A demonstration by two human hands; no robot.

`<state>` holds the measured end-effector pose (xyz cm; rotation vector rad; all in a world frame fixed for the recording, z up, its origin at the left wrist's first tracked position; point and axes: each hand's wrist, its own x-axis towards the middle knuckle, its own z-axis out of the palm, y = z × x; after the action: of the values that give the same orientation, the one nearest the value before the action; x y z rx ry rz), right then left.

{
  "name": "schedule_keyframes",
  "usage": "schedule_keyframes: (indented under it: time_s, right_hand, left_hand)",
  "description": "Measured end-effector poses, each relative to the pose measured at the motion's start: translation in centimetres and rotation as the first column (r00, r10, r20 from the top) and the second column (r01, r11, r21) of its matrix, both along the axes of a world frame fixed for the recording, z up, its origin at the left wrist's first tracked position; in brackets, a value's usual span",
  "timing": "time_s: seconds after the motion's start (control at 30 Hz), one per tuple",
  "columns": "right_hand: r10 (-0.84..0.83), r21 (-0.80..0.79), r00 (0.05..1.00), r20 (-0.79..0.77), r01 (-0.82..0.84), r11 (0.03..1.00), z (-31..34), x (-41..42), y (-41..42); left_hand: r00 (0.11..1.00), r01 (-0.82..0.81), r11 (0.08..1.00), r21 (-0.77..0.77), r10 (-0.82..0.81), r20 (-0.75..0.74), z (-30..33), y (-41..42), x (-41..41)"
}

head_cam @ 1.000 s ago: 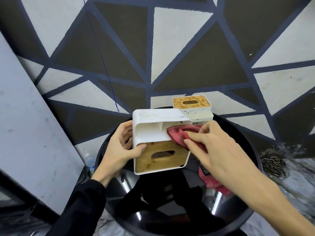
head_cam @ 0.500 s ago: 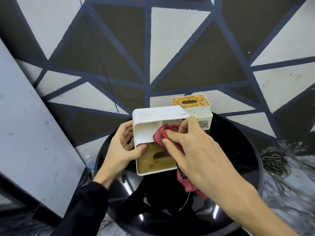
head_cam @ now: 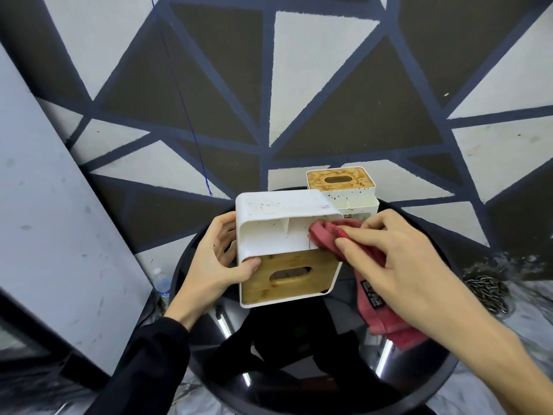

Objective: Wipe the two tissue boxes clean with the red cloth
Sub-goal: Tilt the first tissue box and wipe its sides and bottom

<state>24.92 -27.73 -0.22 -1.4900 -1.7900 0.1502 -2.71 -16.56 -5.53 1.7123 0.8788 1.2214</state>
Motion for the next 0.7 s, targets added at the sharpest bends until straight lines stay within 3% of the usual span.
schedule_keyframes:
  time_s: [0.2,0.47,0.7]
  right_hand:
    - [0.029,0.116,0.998,-0.063,-0.022,0.993,2.1,1.0,1.5]
    - [0.312,-0.105,0.946,0.092,-0.302,0.947,3.6,3.5,4.6]
    - [0.445,-0.117,0.866,0.227,-0.430,0.895,5.3,1.1,6.7]
  left_hand:
    - [1.000,0.027,0.999,-0.031,-0.027,-0.007,-0.3,0.0,-0.5]
    - [0.991,0.124,0.991,-0.052,-0.127,-0.049,0.5,-0.8,-0.8]
    - [0.982,0.170,0.983,-0.061,-0.174,-0.069,1.1,-1.1,0.4]
